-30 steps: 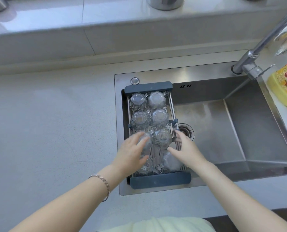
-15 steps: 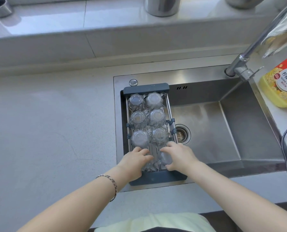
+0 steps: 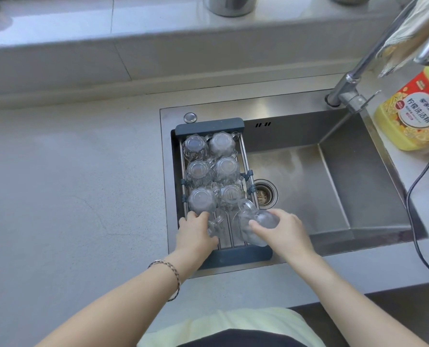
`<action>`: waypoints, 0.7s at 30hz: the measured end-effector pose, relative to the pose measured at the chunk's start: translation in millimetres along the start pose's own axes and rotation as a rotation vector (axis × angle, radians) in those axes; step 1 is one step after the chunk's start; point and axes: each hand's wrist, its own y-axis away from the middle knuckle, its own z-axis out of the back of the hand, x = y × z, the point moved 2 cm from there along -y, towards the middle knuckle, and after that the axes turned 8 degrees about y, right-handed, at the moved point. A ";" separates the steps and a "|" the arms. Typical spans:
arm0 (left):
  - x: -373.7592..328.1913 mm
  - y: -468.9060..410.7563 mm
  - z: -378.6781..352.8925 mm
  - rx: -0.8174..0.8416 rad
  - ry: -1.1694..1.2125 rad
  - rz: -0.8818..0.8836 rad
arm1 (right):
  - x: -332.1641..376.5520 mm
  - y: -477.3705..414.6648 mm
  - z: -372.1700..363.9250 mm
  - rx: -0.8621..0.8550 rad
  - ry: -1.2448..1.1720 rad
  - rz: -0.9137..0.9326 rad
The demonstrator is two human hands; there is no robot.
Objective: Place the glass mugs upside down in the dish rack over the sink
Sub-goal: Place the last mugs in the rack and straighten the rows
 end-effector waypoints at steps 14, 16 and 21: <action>-4.0 -5.9 5.9 0.057 -0.157 -0.008 | 24.6 -28.4 -54.1 0.303 -0.239 -0.406; -1.6 -6.0 7.2 0.055 -0.156 -0.016 | 32.4 -32.5 -57.5 0.292 -0.244 -0.401; 6.4 -4.0 7.5 0.059 -0.175 -0.092 | 19.8 -38.9 -54.0 0.335 -0.097 -0.270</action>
